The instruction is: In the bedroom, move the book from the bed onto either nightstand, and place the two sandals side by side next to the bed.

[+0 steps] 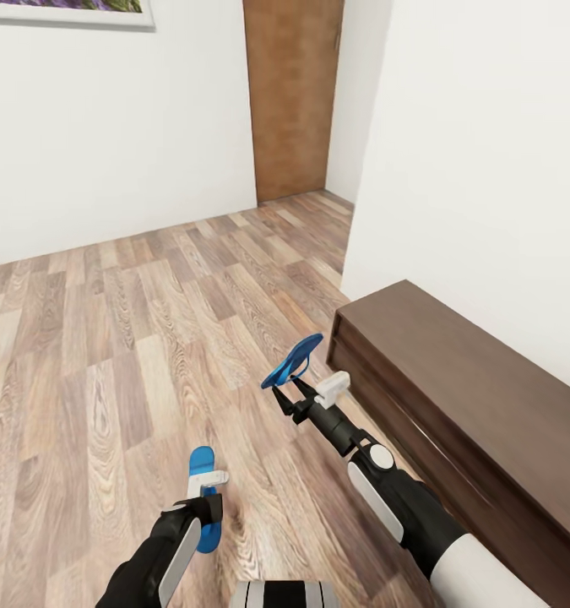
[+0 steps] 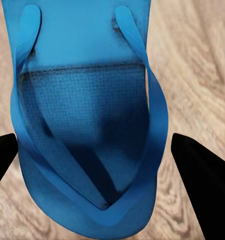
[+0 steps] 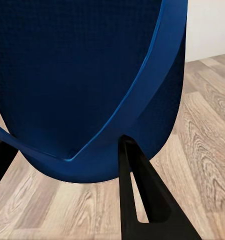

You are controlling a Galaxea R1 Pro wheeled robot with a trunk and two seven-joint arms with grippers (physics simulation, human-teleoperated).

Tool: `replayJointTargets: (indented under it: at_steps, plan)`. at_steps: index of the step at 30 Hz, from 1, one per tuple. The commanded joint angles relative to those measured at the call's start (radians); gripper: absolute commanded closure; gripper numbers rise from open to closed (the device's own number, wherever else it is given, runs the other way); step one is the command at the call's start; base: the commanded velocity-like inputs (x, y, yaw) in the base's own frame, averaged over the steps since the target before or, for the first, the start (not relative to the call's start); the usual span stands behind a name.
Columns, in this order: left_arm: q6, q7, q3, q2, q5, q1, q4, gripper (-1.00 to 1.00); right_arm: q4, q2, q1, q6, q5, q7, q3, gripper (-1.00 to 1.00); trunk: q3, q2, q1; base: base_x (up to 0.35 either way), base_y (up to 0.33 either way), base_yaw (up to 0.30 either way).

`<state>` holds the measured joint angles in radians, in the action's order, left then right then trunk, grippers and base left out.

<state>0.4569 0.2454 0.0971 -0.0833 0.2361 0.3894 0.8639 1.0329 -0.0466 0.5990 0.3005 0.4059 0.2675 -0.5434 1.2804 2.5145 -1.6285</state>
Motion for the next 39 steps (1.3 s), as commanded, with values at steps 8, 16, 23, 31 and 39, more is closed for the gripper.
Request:
replayJointTargets:
  at_steps: [8, 16, 23, 31, 39]
  plan:
    - [0.003, 0.009, 0.003, 0.000, 0.011, 0.000, 0.001, 1.00, -0.002, -0.001, 0.001, 0.002, 0.011, 0.004, -0.003, 1.00, -0.027, -0.002, 0.004, 0.000, 0.000, 0.206]
    - [0.003, 0.009, 0.004, 0.000, 0.011, 0.000, 0.001, 1.00, -0.002, -0.001, 0.001, 0.003, 0.011, 0.004, -0.003, 1.00, -0.054, -0.003, 0.007, 0.000, 0.000, 0.122]
    - [0.003, 0.009, 0.003, 0.000, 0.011, 0.000, 0.001, 1.00, -0.004, -0.001, 0.001, 0.005, 0.011, 0.004, -0.003, 1.00, -0.081, -0.005, 0.010, 0.000, 0.000, 0.004]
    - [0.003, 0.009, 0.003, 0.000, 0.011, 0.000, 0.001, 1.00, -0.016, -0.001, 0.001, 0.005, 0.010, 0.004, -0.003, 1.00, -0.112, -0.007, 0.014, 0.000, 0.000, 0.000]
    - [0.003, 0.009, 0.003, 0.000, 0.011, 0.000, 0.001, 1.00, -0.017, -0.001, 0.001, 0.005, 0.010, 0.005, -0.003, 1.00, -0.143, -0.009, 0.018, 0.000, 0.000, 0.000]
